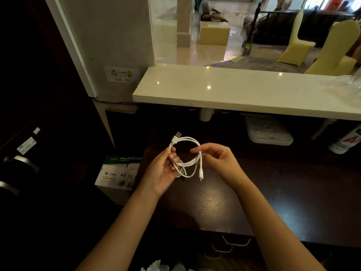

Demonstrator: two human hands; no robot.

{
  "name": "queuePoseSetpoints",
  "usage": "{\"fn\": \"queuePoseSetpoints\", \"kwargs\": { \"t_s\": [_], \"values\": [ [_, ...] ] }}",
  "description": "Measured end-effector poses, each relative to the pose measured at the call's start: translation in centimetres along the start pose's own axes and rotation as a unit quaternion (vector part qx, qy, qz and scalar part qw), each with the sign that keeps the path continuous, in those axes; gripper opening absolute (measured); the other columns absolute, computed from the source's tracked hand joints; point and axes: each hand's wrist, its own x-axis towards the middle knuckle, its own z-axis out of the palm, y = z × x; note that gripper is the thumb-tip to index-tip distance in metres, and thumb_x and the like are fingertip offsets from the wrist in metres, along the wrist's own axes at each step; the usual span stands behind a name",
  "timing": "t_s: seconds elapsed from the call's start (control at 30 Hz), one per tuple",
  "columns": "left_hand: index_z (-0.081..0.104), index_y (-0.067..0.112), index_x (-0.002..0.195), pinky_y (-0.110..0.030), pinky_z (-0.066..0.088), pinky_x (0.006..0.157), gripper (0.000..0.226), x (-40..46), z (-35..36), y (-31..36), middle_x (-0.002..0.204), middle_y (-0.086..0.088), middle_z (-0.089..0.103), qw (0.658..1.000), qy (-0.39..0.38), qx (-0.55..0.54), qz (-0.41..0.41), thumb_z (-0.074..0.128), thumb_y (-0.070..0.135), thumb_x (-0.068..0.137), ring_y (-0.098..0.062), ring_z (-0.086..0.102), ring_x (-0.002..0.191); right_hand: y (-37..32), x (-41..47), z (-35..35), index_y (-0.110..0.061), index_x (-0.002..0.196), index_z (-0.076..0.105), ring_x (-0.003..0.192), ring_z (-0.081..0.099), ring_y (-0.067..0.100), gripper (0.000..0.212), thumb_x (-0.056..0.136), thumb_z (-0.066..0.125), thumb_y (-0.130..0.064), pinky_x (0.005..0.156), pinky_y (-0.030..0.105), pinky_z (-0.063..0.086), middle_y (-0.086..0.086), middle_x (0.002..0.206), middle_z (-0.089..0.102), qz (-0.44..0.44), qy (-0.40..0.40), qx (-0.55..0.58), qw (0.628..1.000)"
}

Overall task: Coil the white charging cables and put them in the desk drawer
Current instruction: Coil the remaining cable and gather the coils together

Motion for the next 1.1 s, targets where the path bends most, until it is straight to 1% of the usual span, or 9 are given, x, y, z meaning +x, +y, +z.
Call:
{"fn": "queuePoseSetpoints", "kwargs": {
  "t_s": [0.1, 0.23, 0.4, 0.5, 0.63, 0.77, 0.9, 1.0, 1.1],
  "values": [
    [0.054, 0.013, 0.081, -0.013, 0.038, 0.043, 0.024, 0.0, 0.0, -0.2, 0.048, 0.008, 0.048, 1.0, -0.009, 0.025, -0.001, 0.037, 0.02, 0.097, 0.0, 0.047, 0.044, 0.3, 0.2, -0.5, -0.009, 0.089, 0.07, 0.083, 0.068, 0.014, 0.015, 0.084, 0.061, 0.001, 0.076, 0.021, 0.055, 0.015, 0.094, 0.071, -0.006, -0.007, -0.069, 0.998],
    [0.054, 0.012, 0.082, -0.018, 0.041, 0.055, 0.025, -0.1, 0.1, -0.6, 0.049, 0.007, 0.049, 0.998, -0.016, 0.061, 0.01, 0.036, 0.019, 0.097, -0.001, 0.049, 0.046, 0.8, 0.9, -0.4, -0.009, 0.087, 0.073, 0.085, 0.059, -0.009, 0.012, 0.084, 0.062, -0.004, 0.076, 0.009, 0.046, 0.001, 0.092, 0.066, -0.061, 0.108, -0.176, 0.977],
    [0.056, 0.008, 0.083, -0.023, 0.053, 0.07, 0.025, -0.6, 0.1, -0.8, 0.05, 0.006, 0.046, 0.998, -0.01, 0.066, 0.015, 0.037, 0.014, 0.097, -0.003, 0.046, 0.045, -0.5, 1.4, -1.6, -0.011, 0.096, 0.068, 0.053, 0.048, 0.0, 0.018, 0.093, 0.051, -0.013, 0.051, 0.013, 0.039, -0.003, 0.073, 0.068, 0.025, 0.248, 0.133, 0.959],
    [0.055, 0.008, 0.084, -0.02, 0.055, 0.064, 0.023, -0.6, 0.1, -0.6, 0.049, 0.007, 0.044, 0.999, -0.011, 0.033, 0.002, 0.038, 0.015, 0.097, -0.003, 0.044, 0.043, 0.4, 1.8, -3.1, -0.005, 0.115, 0.061, 0.046, 0.046, 0.0, 0.026, 0.094, 0.047, -0.01, 0.046, 0.01, 0.038, 0.0, 0.065, 0.057, 0.076, 0.298, 0.06, 0.95],
    [0.055, 0.008, 0.086, -0.019, 0.053, 0.059, 0.021, -0.7, 0.0, -0.4, 0.05, 0.007, 0.044, 0.998, -0.035, 0.043, -0.018, 0.038, 0.015, 0.097, -0.003, 0.042, 0.042, 0.5, 2.0, -3.8, -0.013, 0.118, 0.062, 0.057, 0.051, 0.006, 0.03, 0.093, 0.047, -0.007, 0.05, 0.008, 0.038, -0.002, 0.065, 0.056, 0.093, 0.185, -0.255, 0.944],
    [0.054, 0.007, 0.084, -0.018, 0.052, 0.058, 0.024, -0.8, -0.1, 0.2, 0.05, 0.007, 0.044, 0.994, -0.068, 0.076, -0.04, 0.036, 0.015, 0.097, -0.003, 0.041, 0.041, -0.8, 2.4, -4.0, -0.019, 0.113, 0.067, 0.08, 0.057, 0.012, 0.032, 0.089, 0.051, -0.005, 0.07, 0.021, 0.041, 0.005, 0.091, 0.067, 0.114, 0.004, -0.415, 0.903],
    [0.055, 0.008, 0.085, -0.019, 0.051, 0.061, 0.024, -0.9, 0.2, 0.4, 0.051, 0.009, 0.043, 0.987, -0.096, 0.112, -0.065, 0.036, 0.017, 0.097, -0.002, 0.041, 0.043, -1.5, 2.6, -3.2, -0.018, 0.11, 0.069, 0.086, 0.061, 0.006, 0.034, 0.089, 0.048, -0.002, 0.079, 0.02, 0.045, -0.001, 0.098, 0.07, 0.088, -0.114, -0.425, 0.893],
    [0.055, 0.009, 0.084, -0.019, 0.051, 0.062, 0.025, -0.9, 0.1, 0.4, 0.051, 0.008, 0.043, 0.984, -0.105, 0.119, -0.078, 0.036, 0.018, 0.097, -0.002, 0.042, 0.043, -1.5, 2.5, -2.7, -0.016, 0.107, 0.069, 0.068, 0.06, -0.009, 0.027, 0.091, 0.05, -0.007, 0.07, 0.011, 0.045, -0.013, 0.082, 0.067, 0.057, -0.173, -0.371, 0.911],
    [0.058, 0.009, 0.08, -0.018, 0.052, 0.061, 0.023, -0.9, -0.2, 0.5, 0.051, 0.008, 0.042, 0.987, -0.108, 0.087, -0.085, 0.041, 0.019, 0.093, -0.002, 0.042, 0.042, -1.2, 2.3, -2.6, -0.011, 0.107, 0.068, 0.073, 0.066, 0.004, 0.024, 0.093, 0.049, -0.007, 0.069, 0.02, 0.053, -0.002, 0.084, 0.069, 0.036, -0.185, -0.309, 0.932]
  ]
}}
